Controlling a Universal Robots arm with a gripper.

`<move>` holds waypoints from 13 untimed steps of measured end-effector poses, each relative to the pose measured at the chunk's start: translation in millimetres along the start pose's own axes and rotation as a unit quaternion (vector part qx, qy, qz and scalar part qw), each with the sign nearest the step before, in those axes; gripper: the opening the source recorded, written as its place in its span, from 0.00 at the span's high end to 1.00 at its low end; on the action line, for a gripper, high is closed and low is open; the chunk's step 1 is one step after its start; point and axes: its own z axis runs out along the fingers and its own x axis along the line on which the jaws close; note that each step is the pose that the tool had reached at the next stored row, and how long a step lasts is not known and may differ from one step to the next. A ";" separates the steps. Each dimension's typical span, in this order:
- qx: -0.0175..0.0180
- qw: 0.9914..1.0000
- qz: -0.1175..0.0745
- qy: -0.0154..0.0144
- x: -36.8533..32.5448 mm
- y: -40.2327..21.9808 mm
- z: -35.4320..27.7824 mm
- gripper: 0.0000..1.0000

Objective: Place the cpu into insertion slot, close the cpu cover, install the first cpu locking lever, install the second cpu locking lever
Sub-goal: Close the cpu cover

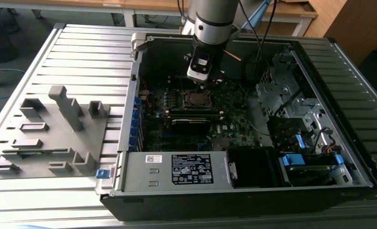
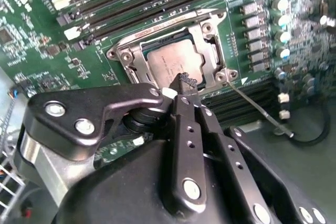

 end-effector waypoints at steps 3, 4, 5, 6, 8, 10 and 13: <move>0.001 1.000 -0.027 0.001 0.0 0.0 0.0 0.89; 0.001 0.999 -0.036 0.001 0.0 0.0 0.0 0.89; 0.002 0.999 -0.045 0.001 0.0 0.0 0.0 0.89; 0.002 0.999 -0.054 0.001 0.0 0.0 0.0 0.89; 0.003 0.997 -0.072 0.001 0.0 0.0 0.0 0.89; 0.004 0.996 -0.091 0.002 0.0 0.0 0.1 0.89; 0.005 0.993 -0.118 0.002 0.0 0.0 0.2 0.89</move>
